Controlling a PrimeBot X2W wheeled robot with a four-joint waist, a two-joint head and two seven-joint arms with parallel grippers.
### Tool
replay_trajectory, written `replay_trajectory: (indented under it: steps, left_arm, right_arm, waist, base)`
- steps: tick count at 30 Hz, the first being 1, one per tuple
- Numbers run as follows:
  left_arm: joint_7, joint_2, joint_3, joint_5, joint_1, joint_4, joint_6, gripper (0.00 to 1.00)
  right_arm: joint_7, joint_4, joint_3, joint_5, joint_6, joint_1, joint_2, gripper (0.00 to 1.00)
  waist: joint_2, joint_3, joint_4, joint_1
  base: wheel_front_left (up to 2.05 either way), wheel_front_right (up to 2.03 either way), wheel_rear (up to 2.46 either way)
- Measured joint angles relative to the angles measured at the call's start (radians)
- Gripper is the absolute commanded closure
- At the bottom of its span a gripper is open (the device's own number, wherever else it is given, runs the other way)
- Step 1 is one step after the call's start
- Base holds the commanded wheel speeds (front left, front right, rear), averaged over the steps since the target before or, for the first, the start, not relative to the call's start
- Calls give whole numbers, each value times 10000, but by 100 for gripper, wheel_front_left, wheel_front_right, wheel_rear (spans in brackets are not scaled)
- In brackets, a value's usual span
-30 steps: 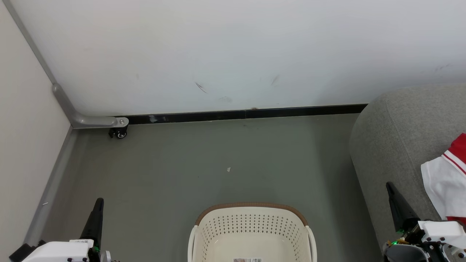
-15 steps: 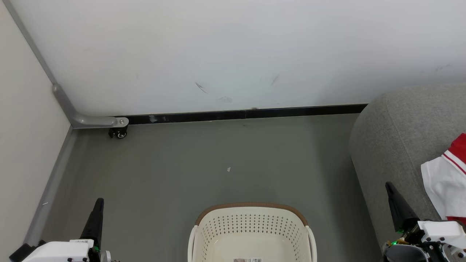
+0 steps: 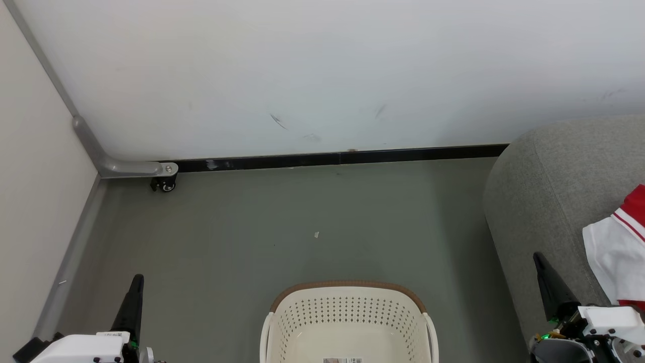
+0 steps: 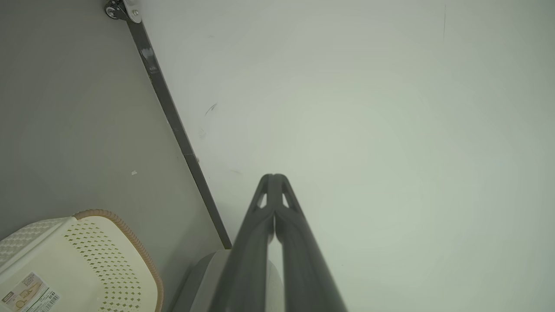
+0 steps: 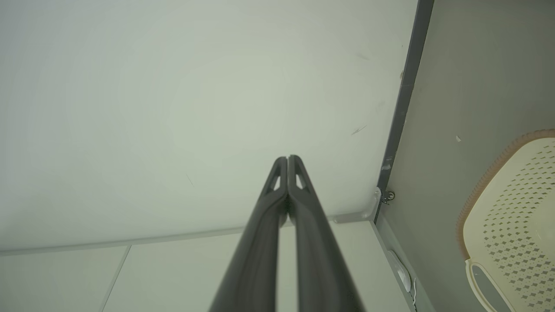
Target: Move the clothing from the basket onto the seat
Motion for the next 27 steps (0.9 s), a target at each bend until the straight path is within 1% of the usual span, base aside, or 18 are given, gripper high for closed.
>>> replay_trajectory:
  steps: [27]
  left_arm:
    - [0, 0, -2, -44, 0, -2, 2, 100]
  right_arm:
    - [56, 6, -48, -19, 0, 0, 52, 100]
  waist:
    - [0, 0, 0, -1]
  base:
    - [0, 0, 0]
